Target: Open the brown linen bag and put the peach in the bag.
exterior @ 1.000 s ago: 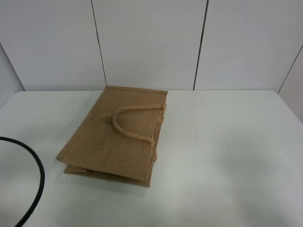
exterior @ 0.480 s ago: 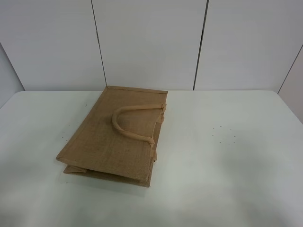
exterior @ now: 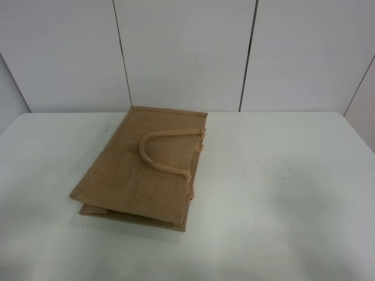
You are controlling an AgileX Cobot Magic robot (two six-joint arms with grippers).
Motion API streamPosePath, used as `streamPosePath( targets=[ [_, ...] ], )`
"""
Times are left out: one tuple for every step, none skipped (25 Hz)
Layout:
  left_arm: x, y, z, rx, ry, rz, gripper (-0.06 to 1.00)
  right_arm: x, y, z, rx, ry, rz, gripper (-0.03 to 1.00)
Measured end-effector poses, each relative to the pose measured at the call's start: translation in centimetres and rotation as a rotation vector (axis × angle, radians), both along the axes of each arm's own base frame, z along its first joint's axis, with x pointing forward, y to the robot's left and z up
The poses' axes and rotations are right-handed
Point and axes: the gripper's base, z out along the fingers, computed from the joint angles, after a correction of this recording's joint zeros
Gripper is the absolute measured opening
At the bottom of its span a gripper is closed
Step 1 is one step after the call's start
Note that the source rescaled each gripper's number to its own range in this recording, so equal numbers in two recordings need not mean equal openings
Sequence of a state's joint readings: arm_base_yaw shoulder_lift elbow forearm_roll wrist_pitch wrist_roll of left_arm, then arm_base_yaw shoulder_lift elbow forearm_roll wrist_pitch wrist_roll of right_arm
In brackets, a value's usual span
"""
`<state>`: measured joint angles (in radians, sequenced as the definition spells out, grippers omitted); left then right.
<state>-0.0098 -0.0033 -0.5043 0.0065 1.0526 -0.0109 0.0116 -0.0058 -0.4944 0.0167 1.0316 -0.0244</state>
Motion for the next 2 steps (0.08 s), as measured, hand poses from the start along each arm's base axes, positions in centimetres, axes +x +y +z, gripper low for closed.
streamPosePath(
  targets=[
    [0.00, 0.00, 0.00, 0.000, 0.000, 0.000, 0.96, 0.00, 0.00, 0.00, 0.000, 0.000, 0.000, 1.00],
    [0.00, 0.00, 0.00, 0.000, 0.000, 0.000, 0.96, 0.00, 0.00, 0.00, 0.000, 0.000, 0.000, 1.00]
  ],
)
